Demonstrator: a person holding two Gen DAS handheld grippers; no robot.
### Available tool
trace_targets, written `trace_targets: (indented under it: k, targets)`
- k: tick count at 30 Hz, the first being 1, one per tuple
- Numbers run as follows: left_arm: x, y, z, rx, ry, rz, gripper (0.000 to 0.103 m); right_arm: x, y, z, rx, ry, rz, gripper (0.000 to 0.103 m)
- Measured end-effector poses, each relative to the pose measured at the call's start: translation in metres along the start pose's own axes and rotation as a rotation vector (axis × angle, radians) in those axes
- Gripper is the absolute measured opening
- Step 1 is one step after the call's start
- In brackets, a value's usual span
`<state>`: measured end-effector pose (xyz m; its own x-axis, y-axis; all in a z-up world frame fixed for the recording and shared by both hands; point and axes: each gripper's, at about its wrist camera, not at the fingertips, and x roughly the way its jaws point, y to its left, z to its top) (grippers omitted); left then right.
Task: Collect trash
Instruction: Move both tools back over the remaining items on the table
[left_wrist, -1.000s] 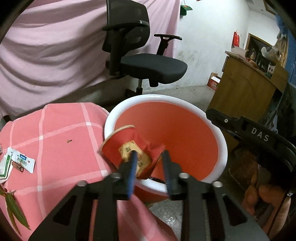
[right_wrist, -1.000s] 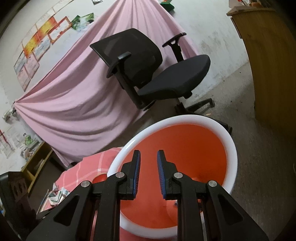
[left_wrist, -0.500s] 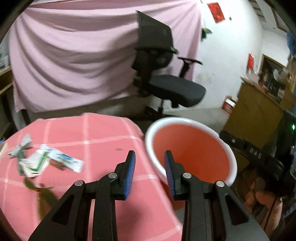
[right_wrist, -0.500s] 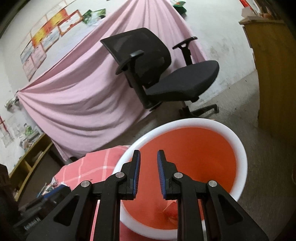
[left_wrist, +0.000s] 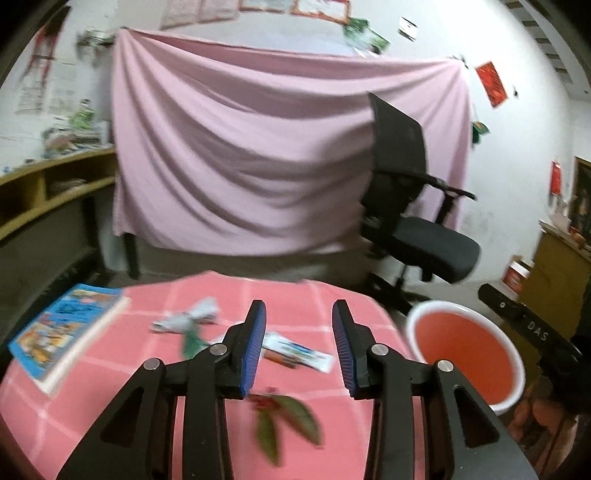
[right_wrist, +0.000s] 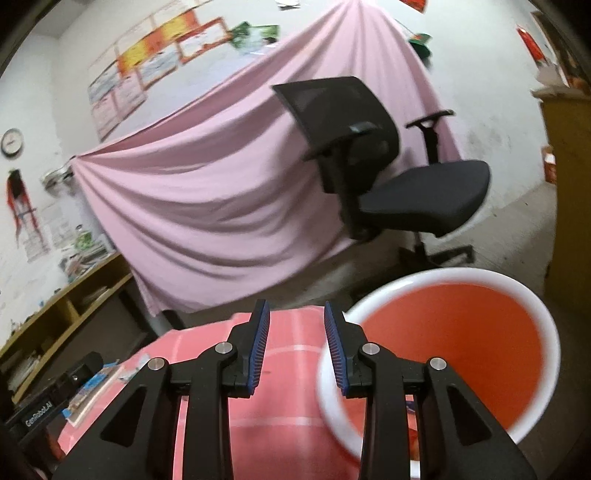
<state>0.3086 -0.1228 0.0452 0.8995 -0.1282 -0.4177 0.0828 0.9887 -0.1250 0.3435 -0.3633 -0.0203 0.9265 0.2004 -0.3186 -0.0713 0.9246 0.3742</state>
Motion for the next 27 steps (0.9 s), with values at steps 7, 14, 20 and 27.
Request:
trace_targets:
  k: [7,14,20,27]
  targets:
    - [-0.026,0.049,-0.008,-0.04,-0.131,0.115,0.056,0.003,0.052,-0.009,-0.105,-0.081,0.066,0.052]
    - [-0.044,0.078,-0.028,-0.004,-0.238,0.14,0.098,0.0,0.085,-0.021,-0.226,-0.147,0.117,0.095]
    - [-0.042,0.093,-0.038,-0.004,-0.223,0.157,0.098,0.003,0.098,-0.031,-0.304,-0.156,0.143,0.102]
    - [-0.041,0.123,-0.042,-0.092,-0.198,0.14,0.098,0.011,0.111,-0.044,-0.409,-0.141,0.146,0.103]
